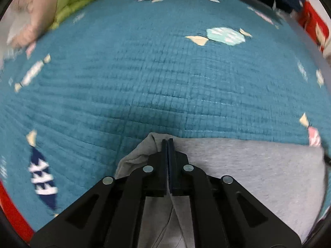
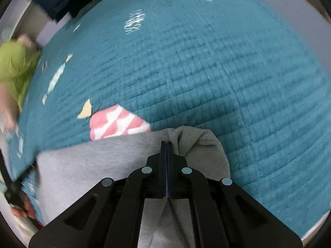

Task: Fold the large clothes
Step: 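Press the folded grey jacket flat with both closed grippers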

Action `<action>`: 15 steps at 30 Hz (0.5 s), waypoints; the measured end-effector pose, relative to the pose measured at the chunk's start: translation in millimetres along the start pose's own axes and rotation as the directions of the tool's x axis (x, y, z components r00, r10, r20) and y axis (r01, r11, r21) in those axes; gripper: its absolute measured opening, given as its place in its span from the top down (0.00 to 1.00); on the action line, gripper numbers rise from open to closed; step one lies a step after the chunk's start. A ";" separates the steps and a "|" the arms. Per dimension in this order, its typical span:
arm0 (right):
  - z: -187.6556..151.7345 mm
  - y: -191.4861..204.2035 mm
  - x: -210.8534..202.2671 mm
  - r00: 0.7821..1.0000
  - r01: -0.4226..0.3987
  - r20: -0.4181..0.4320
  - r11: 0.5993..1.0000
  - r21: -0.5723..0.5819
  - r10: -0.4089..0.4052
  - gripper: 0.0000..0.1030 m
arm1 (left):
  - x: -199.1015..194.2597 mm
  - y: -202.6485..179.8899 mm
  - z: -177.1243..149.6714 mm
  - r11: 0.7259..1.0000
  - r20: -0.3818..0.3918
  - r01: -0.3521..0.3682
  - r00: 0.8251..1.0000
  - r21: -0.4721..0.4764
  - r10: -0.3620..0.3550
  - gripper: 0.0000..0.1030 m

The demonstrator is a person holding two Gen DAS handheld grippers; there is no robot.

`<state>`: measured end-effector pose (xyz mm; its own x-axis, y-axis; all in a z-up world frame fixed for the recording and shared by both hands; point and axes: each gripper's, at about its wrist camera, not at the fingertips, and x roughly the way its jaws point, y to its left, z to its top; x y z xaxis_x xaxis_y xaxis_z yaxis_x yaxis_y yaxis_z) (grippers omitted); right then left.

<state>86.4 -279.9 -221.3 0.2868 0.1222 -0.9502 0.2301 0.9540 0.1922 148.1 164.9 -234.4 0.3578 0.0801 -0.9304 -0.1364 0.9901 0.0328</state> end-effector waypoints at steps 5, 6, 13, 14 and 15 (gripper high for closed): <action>-13.7 18.1 -42.2 0.993 -0.110 0.048 0.994 0.020 0.109 0.94 | -39.8 -2.4 0.0 1.000 0.040 -0.027 0.999 -0.006 0.027 0.97; -18.7 29.3 -50.9 0.988 -0.143 0.060 0.990 -0.003 0.143 0.94 | -55.6 -8.1 -2.9 1.000 0.073 -0.002 0.997 0.012 0.001 0.97; -65.1 116.5 -29.6 0.957 -0.287 -0.095 0.937 -0.201 0.273 0.94 | -71.8 -67.4 -39.5 0.923 -0.066 0.365 0.931 0.123 -0.359 0.96; -69.8 119.0 -21.7 0.967 -0.248 -0.111 0.944 -0.219 0.228 0.94 | -63.6 -73.4 -48.6 0.926 -0.099 0.353 0.935 0.136 -0.342 0.96; -76.2 117.3 -9.9 0.977 -0.192 -0.134 0.955 -0.227 0.165 0.95 | -50.8 -78.0 -59.8 0.936 -0.140 0.319 0.944 0.151 -0.299 0.97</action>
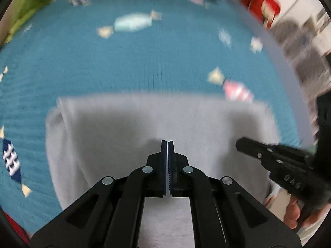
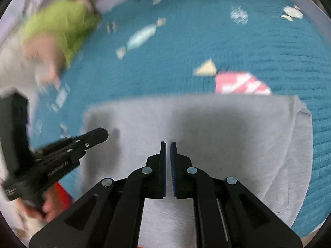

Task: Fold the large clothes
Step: 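Press the folded grey jacket flat with both closed grippers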

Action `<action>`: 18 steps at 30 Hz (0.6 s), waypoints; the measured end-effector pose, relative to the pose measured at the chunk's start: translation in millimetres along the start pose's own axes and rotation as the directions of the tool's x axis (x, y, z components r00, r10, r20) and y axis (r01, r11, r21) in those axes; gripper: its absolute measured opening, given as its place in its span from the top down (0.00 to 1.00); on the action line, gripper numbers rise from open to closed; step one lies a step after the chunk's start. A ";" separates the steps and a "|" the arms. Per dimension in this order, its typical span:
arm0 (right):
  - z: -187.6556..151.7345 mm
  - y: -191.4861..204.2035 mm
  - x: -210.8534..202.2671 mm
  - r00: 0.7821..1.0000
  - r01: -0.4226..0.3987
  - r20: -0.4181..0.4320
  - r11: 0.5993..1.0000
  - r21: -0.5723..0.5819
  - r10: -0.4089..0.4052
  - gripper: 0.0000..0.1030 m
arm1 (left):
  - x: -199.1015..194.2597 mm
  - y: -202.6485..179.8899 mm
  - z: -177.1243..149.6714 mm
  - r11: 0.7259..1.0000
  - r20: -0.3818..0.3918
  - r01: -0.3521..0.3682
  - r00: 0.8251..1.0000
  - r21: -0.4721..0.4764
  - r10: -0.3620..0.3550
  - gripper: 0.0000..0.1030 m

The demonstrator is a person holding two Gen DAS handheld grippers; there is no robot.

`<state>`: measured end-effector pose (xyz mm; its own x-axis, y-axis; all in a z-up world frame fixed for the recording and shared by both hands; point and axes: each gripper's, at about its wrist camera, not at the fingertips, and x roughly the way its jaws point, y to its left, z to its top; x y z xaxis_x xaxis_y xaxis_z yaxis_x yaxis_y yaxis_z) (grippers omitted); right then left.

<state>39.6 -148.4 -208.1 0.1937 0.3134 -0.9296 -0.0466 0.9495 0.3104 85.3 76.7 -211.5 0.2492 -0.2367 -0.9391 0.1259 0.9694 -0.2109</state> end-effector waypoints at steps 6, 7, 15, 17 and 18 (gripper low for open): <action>-29.4 -67.8 -24.9 0.999 0.028 0.017 0.989 0.145 -0.030 1.00 | -4.4 23.3 -30.1 0.978 0.032 -0.207 0.978 0.000 0.207 0.98; -35.5 -83.5 -29.2 1.000 0.015 0.018 0.985 0.174 -0.018 1.00 | -6.3 32.9 -33.6 0.985 0.029 -0.170 0.985 -0.015 0.170 0.98; -45.6 -96.2 -36.4 0.999 -0.031 0.042 0.948 0.317 0.018 1.00 | -21.1 46.1 -51.6 0.982 0.027 -0.180 0.983 -0.061 0.182 0.98; -46.8 -88.6 -39.6 0.999 0.000 0.039 0.940 0.342 -0.015 1.00 | -25.7 46.4 -60.5 0.978 0.025 -0.203 0.979 -0.054 0.204 0.98; -46.6 -88.2 -43.9 0.998 0.044 0.035 0.937 0.346 -0.060 1.00 | -31.4 47.0 -65.1 0.966 0.021 -0.252 0.967 -0.056 0.253 0.97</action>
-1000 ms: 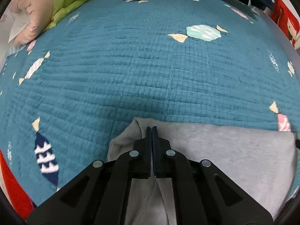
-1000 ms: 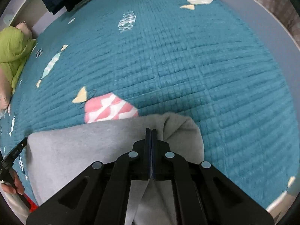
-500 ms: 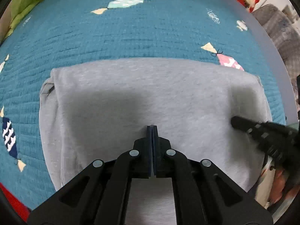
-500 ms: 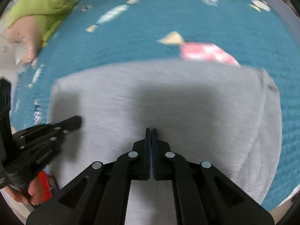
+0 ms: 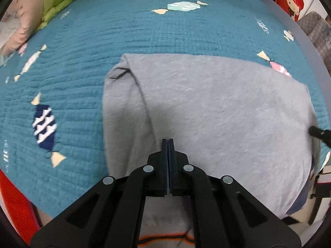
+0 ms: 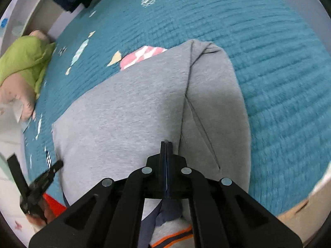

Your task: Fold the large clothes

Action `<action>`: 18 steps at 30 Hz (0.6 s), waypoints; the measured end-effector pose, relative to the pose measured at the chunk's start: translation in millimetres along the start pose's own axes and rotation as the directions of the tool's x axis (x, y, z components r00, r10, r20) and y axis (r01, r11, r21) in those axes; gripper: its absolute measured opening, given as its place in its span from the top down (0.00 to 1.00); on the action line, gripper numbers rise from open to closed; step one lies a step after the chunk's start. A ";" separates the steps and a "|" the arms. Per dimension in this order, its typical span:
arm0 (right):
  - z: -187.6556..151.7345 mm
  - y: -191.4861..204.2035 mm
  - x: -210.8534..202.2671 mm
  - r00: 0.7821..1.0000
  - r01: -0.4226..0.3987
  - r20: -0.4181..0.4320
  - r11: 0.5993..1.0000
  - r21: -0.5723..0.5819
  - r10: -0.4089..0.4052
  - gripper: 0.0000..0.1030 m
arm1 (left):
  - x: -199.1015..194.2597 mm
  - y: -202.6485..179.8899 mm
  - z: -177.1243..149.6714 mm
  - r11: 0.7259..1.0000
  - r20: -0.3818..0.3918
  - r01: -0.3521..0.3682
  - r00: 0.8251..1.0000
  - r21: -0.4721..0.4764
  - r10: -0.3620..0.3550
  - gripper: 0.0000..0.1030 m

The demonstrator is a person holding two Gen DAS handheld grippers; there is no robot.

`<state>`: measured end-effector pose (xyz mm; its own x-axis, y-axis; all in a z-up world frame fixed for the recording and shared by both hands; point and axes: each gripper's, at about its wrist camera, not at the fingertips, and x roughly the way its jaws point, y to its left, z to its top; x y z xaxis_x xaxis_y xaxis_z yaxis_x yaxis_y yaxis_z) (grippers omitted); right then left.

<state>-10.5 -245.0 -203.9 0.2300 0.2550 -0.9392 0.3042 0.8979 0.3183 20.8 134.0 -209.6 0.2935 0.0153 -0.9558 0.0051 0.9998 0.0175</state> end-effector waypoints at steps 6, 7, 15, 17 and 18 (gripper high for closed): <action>-1.1 -51.9 16.2 0.997 0.070 -0.017 0.994 0.086 -0.069 0.97 | 22.8 56.1 -7.2 0.989 -0.049 0.047 0.997 -0.139 -0.054 0.91; -1.3 -58.5 16.9 0.999 0.035 -0.016 0.993 0.115 -0.034 0.99 | 22.5 61.2 -6.3 0.984 -0.056 0.062 0.996 -0.164 -0.072 0.90; -19.9 3.0 -34.7 0.997 -0.072 -0.010 0.996 -0.059 0.071 0.91 | -50.6 43.7 5.6 0.978 0.038 0.149 0.989 -0.145 -0.145 0.89; -27.7 29.0 -28.3 0.989 -0.139 -0.059 0.983 -0.118 0.132 0.91 | -55.5 28.0 2.0 0.975 0.020 0.203 0.979 -0.092 -0.202 0.89; -32.4 44.0 -22.2 0.984 -0.168 -0.085 0.973 -0.160 0.156 0.91 | -56.7 15.8 -1.9 0.972 0.008 0.228 0.974 -0.056 -0.228 0.89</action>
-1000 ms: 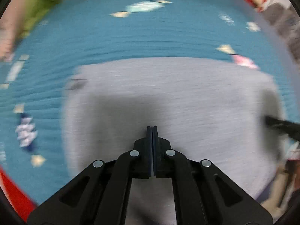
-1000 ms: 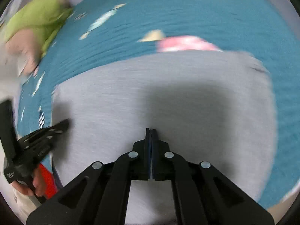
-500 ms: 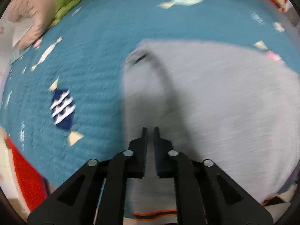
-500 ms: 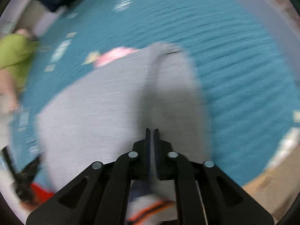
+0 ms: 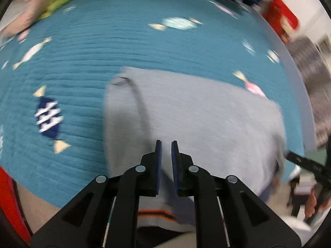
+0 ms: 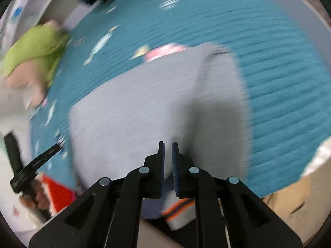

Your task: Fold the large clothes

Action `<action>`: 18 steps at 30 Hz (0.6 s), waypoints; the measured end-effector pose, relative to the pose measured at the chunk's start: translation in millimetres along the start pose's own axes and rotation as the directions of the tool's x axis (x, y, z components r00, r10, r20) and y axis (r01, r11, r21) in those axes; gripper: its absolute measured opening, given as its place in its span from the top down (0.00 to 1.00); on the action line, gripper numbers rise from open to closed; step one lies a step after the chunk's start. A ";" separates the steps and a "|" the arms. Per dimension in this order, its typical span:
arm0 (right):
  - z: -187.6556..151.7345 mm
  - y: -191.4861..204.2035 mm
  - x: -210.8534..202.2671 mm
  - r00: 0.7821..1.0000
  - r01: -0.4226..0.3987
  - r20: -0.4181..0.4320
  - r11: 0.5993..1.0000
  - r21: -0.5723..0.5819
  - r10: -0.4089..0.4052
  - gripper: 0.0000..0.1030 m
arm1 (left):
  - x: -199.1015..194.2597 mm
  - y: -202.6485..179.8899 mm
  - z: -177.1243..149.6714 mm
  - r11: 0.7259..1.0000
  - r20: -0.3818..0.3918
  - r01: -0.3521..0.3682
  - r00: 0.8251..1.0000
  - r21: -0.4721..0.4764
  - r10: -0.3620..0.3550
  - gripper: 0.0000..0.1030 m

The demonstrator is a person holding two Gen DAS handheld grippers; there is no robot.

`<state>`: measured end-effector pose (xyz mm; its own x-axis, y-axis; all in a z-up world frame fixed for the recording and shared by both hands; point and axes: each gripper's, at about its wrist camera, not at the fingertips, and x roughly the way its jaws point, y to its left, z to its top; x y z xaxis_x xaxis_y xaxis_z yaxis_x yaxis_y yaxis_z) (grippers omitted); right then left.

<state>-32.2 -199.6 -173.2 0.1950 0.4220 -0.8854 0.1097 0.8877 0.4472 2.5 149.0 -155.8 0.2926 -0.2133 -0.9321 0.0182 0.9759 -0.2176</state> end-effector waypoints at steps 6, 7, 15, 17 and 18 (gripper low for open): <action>-12.9 47.7 57.0 0.974 -0.122 -0.207 0.982 -0.143 0.091 0.91 | 42.0 -40.6 -29.8 0.987 -0.179 0.131 0.977 0.093 -0.113 0.90; -16.2 49.0 67.1 0.971 -0.105 -0.231 0.981 -0.165 0.065 0.91 | 49.4 -42.2 -38.6 0.987 -0.204 0.111 0.975 0.112 -0.087 0.90; -20.6 -12.1 44.5 0.980 -0.025 -0.199 0.997 -0.076 0.009 1.00 | 28.5 3.9 -48.5 0.994 -0.196 0.110 0.975 0.028 -0.102 0.98; -29.3 -23.2 32.6 0.983 -0.001 -0.185 0.999 -0.040 -0.007 1.00 | 24.7 7.0 -51.7 0.997 -0.187 0.039 0.982 0.063 -0.027 0.98; -32.2 -25.4 26.7 0.984 0.026 -0.175 0.999 -0.038 -0.033 1.00 | 26.5 7.5 -49.7 0.997 -0.183 0.024 0.983 0.069 -0.011 0.98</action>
<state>-61.1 -204.9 -212.2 0.0180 0.4184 -0.9081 0.0775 0.9049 0.4185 -37.2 148.3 -196.5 0.1122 -0.2287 -0.9670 0.0906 0.9715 -0.2192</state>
